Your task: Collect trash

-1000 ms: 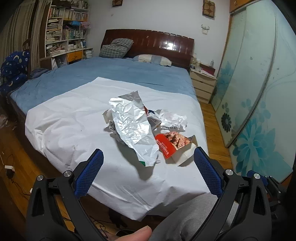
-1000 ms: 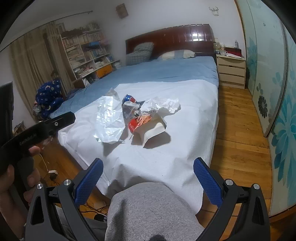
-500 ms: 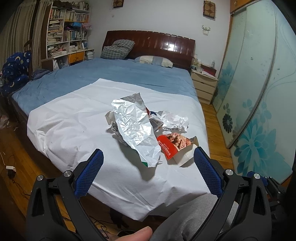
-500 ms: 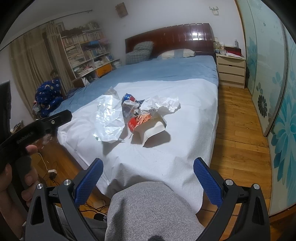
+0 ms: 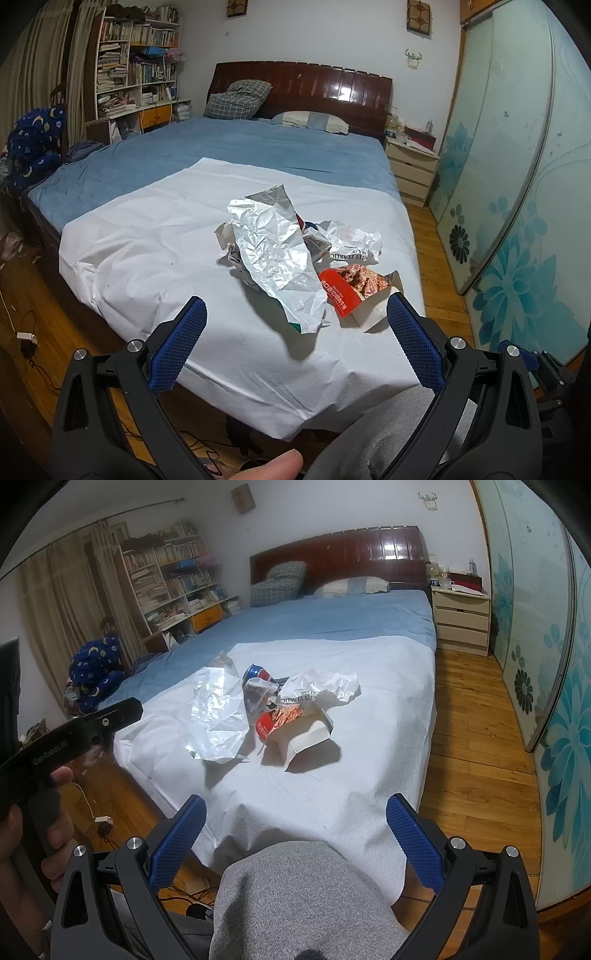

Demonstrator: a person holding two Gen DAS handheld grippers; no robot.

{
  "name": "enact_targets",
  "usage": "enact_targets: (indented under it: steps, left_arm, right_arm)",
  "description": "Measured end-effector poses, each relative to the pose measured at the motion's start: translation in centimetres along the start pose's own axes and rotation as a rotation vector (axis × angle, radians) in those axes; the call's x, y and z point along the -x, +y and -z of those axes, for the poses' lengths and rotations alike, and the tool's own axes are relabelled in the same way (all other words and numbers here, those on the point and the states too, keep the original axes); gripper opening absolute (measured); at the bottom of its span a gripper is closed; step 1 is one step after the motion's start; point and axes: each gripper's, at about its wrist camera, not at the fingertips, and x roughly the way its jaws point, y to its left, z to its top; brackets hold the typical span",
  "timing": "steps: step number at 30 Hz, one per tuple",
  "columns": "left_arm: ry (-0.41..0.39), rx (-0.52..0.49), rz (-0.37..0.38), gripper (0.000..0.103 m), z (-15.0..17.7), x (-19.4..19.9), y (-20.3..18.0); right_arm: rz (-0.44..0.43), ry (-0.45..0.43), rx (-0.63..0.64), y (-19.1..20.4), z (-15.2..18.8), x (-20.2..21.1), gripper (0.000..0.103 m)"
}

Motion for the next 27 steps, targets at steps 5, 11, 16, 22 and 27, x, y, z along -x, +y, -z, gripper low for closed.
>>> enact_targets:
  steps: [5,11,16,22,27]
  left_arm:
    - [0.001,0.0,-0.003,0.097,0.0,0.0,0.0]
    - [0.001,0.001,-0.003,0.097,-0.1,-0.1,0.0]
    - [0.0,0.001,-0.003,0.097,0.0,-0.1,0.0]
    - [0.002,0.003,-0.008,0.097,0.0,-0.1,0.1]
    - [0.01,0.01,-0.025,0.097,0.1,-0.4,0.4]
  right_arm:
    - [0.0,-0.001,0.0,0.0,0.0,0.0,0.097]
    - [0.0,0.002,0.0,0.0,0.0,0.0,0.097]
    - [0.0,-0.001,0.0,0.0,0.0,0.0,0.097]
    - [0.005,-0.035,0.017,0.3,-0.1,0.3,0.096]
    - [-0.03,-0.025,0.001,0.4,-2.1,-1.6,0.096]
